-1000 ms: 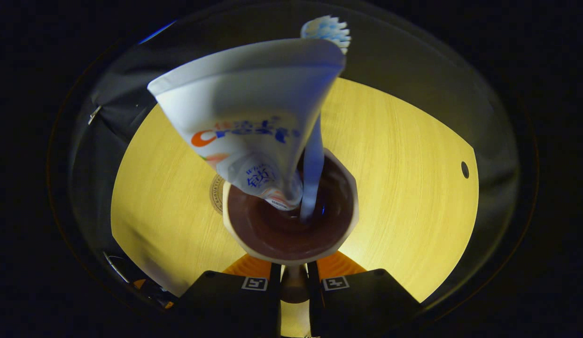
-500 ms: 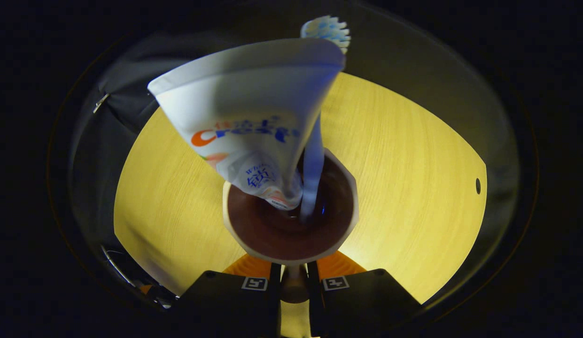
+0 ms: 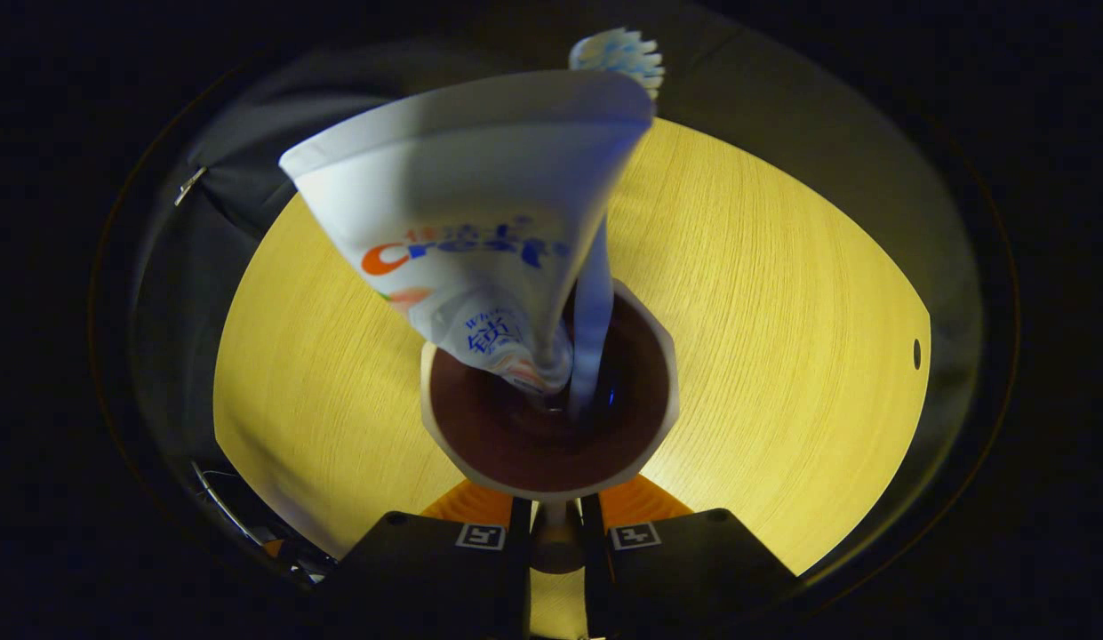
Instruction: Put the toothbrush and toothpaste on the desktop into the cup, then pick up the cup and place it on the coaster on the desktop.
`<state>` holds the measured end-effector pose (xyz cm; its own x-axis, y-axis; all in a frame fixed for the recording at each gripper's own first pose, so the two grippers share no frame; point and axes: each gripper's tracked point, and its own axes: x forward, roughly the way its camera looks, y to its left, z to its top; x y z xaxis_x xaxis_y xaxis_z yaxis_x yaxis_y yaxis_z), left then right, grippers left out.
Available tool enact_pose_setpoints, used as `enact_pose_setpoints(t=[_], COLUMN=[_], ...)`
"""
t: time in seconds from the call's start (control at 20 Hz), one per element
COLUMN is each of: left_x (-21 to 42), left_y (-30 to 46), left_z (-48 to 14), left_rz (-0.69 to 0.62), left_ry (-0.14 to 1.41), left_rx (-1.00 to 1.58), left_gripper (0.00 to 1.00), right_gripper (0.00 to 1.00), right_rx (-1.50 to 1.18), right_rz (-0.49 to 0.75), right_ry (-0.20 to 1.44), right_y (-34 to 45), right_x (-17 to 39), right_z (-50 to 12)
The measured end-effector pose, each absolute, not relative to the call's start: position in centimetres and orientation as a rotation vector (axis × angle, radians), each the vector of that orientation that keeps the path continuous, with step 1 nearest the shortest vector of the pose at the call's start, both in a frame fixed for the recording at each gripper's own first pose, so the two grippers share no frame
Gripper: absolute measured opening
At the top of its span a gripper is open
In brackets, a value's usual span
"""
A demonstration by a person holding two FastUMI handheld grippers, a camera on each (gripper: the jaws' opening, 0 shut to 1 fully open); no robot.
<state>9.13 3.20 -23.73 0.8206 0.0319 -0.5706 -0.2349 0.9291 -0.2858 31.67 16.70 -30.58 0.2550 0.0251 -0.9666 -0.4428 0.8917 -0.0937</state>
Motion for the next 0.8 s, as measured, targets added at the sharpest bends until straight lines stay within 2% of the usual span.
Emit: enact_pose_setpoints(t=[0.05,0.1,0.15,0.25,0.3,0.45,0.8], left_x=[9.1,9.1,9.1,9.4,9.6,10.2,12.4], left_y=[3.2,3.2,3.2,3.0,2.9,2.3,1.1], left_z=[-23.7,-23.7,-23.7,-23.6,-23.4,-22.8,-17.7], left_rz=[0.144,0.142,0.141,0.135,0.13,0.11,0.044], left_ry=[0.595,0.594,0.594,0.592,0.59,0.581,0.513], left_rx=[-0.354,-0.352,-0.348,-0.345,-0.343,-0.339,-0.291], left_gripper=[0.97,0.97,0.97,0.97,0.97,0.97,0.97], right_gripper=[0.28,0.24,0.27,0.42,0.43,1.0,0.98], right_rx=[-0.384,-0.383,-0.351,-0.309,-0.288,-0.264,-0.093], right_rz=[0.332,0.34,0.348,0.366,0.377,0.399,0.421], right_ry=[1.281,1.281,1.285,1.283,1.277,1.27,1.184], right_y=[16.8,16.9,17.3,17.9,18.3,17.5,15.7], right_x=[31.6,31.5,31.4,31.1,30.9,29.8,26.1], right_z=[-30.6,-30.7,-30.6,-30.0,-29.5,-28.2,-23.6])
